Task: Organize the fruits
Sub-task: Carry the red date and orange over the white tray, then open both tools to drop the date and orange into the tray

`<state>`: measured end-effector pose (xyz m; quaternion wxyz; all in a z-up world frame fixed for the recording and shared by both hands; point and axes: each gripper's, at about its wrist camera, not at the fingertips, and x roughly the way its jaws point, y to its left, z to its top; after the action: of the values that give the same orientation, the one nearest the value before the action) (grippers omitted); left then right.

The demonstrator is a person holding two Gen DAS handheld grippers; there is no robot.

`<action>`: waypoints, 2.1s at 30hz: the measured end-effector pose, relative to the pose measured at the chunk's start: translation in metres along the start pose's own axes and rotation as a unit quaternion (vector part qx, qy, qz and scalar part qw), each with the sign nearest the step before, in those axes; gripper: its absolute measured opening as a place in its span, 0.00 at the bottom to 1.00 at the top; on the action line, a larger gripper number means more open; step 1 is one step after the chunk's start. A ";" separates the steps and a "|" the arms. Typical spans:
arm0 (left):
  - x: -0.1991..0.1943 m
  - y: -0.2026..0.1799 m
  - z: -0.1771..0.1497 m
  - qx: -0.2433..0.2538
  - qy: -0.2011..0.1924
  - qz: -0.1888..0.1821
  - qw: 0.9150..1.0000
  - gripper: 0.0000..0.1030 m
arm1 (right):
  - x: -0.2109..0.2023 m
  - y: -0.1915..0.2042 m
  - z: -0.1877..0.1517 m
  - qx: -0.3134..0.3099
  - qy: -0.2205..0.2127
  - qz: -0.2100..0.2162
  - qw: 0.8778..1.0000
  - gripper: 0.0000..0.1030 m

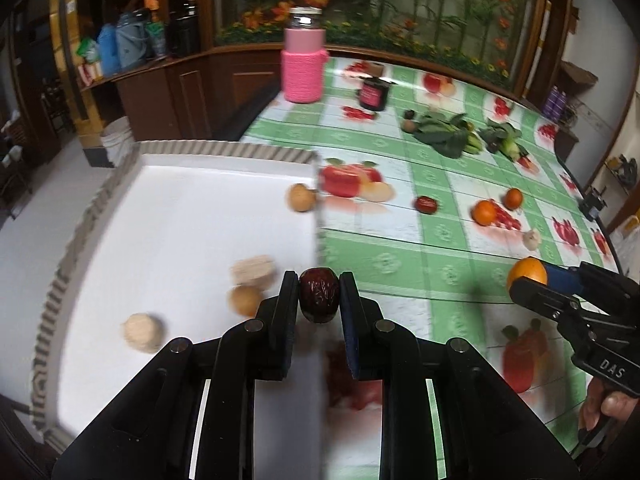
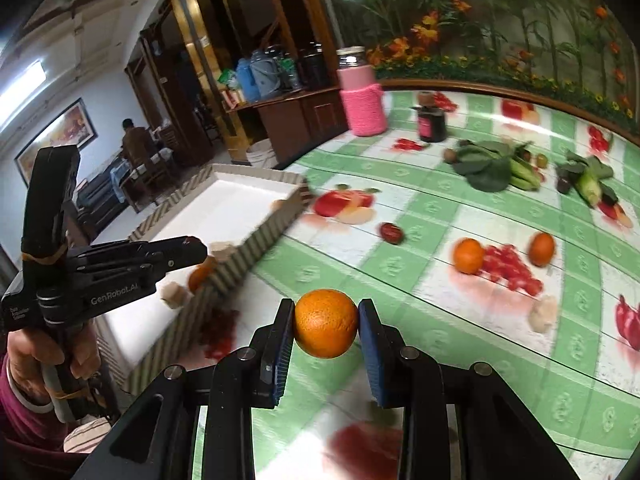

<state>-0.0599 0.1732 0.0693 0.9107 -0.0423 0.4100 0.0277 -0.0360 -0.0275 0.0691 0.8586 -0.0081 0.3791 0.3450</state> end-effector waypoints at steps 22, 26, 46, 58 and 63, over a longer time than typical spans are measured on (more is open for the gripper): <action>-0.011 0.097 -0.030 -0.059 0.015 0.064 0.996 0.19 | 0.087 0.085 0.048 -0.055 0.030 0.061 0.996 0.30; -0.007 0.097 -0.028 -0.052 0.013 0.074 0.996 0.19 | 0.106 0.090 0.058 -0.062 0.035 0.057 0.996 0.30; 0.025 0.098 0.003 -0.072 0.023 0.089 0.993 0.19 | 0.156 0.099 0.077 -0.091 0.053 0.007 0.994 0.30; 0.026 0.102 0.000 -0.083 0.019 0.102 0.991 0.54 | 0.157 0.088 0.074 -0.050 0.060 0.024 0.997 0.34; 0.014 0.096 0.000 -0.076 -0.009 0.128 0.989 0.55 | 0.133 0.085 0.072 -0.035 0.040 0.038 0.998 0.34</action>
<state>-0.0584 0.2690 0.0533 0.8974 -0.0578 0.4005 0.1758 0.0227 0.1347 0.0537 0.8282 -0.0373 0.4012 0.3896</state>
